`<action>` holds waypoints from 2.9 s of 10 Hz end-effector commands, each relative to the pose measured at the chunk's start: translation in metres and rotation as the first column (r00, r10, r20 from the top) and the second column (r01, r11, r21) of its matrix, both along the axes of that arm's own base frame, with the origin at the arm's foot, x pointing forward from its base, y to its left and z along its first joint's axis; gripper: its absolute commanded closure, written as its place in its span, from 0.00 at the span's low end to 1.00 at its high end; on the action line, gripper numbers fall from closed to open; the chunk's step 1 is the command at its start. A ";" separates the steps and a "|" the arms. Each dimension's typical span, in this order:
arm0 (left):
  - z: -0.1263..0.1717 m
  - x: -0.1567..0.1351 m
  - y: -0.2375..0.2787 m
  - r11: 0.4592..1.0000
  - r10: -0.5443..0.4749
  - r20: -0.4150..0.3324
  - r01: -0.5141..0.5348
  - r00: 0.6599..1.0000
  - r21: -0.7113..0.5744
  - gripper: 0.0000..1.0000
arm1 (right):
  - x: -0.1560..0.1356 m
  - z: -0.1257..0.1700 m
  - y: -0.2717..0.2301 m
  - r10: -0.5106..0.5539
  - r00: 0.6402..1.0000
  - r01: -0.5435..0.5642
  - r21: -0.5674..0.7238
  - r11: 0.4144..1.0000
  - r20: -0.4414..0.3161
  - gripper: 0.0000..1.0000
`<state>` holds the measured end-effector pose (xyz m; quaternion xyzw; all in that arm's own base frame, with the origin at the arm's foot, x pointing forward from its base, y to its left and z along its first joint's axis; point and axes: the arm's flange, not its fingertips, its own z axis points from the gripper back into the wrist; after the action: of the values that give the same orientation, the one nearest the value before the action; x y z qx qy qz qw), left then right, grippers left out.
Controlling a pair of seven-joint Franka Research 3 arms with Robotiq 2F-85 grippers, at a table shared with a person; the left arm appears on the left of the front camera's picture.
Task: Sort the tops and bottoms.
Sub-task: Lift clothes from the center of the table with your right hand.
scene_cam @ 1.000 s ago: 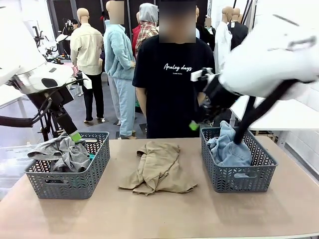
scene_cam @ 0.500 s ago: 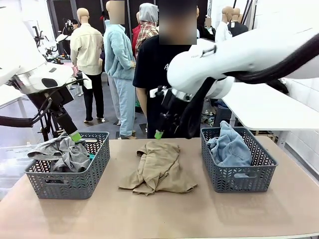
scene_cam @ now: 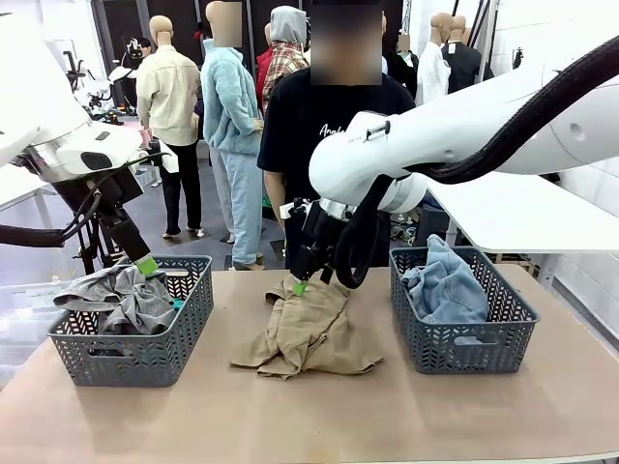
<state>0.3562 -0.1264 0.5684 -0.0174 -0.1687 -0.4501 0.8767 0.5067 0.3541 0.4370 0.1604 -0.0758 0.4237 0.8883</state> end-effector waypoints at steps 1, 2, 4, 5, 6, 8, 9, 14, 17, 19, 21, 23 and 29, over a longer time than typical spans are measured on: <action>0.001 -0.001 0.002 1.000 -0.017 0.000 0.017 1.000 0.005 0.00 | -0.005 0.011 -0.002 -0.004 1.000 0.004 0.003 1.000 0.025 0.00; 0.001 -0.001 0.002 1.000 -0.017 0.000 0.017 1.000 0.005 0.00 | -0.005 0.011 -0.002 -0.004 1.000 0.004 0.003 1.000 0.025 0.00; 0.001 -0.001 0.002 1.000 -0.017 0.000 0.017 1.000 0.005 0.00 | -0.020 0.004 0.008 -0.111 0.992 0.116 -0.094 0.989 0.061 0.00; 0.001 -0.001 0.002 1.000 -0.017 0.000 0.017 1.000 0.005 0.00 | -0.021 0.004 0.027 -0.193 0.972 0.215 -0.188 0.958 0.132 0.00; 0.001 -0.001 0.002 1.000 -0.017 0.000 0.017 1.000 0.005 0.00 | -0.008 0.003 0.045 -0.241 0.954 0.280 -0.245 0.928 0.177 0.00; 0.001 -0.001 0.002 1.000 -0.017 0.000 0.017 1.000 0.005 0.00 | 0.033 -0.005 0.073 -0.306 0.936 0.346 -0.296 0.891 0.173 0.00; 0.001 -0.001 0.002 1.000 -0.017 0.000 0.017 1.000 0.005 0.00 | 0.050 -0.015 0.082 -0.325 0.933 0.358 -0.329 0.874 0.152 0.00; 0.001 -0.001 0.002 1.000 -0.017 0.000 0.017 1.000 0.005 0.00 | 0.103 -0.056 0.092 -0.395 0.918 0.388 -0.322 0.864 0.045 0.00; 0.001 -0.001 0.002 1.000 -0.017 0.000 0.017 1.000 0.005 0.00 | 0.112 -0.088 0.093 -0.429 0.903 0.397 -0.357 0.846 -0.009 0.00; 0.001 -0.001 0.002 1.000 -0.017 0.000 0.017 1.000 0.005 0.00 | 0.107 -0.102 0.093 -0.429 0.903 0.389 -0.388 0.836 -0.020 0.00; 0.001 -0.001 0.002 1.000 -0.017 0.000 0.017 1.000 0.005 0.00 | 0.105 -0.111 0.087 -0.428 0.903 0.378 -0.386 0.842 -0.049 0.00; 0.001 -0.001 0.002 1.000 -0.017 0.000 0.017 1.000 0.005 0.00 | 0.103 -0.111 0.084 -0.422 0.905 0.373 -0.377 0.848 -0.052 0.26; 0.001 -0.001 0.002 1.000 -0.017 0.000 0.017 1.000 0.005 0.00 | 0.102 -0.113 0.077 -0.432 0.897 0.372 -0.372 0.851 -0.092 1.00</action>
<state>0.3561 -0.1263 0.5686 -0.0174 -0.1689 -0.4500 0.8767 0.6101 0.4330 0.3245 0.0118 0.0298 0.2194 0.9751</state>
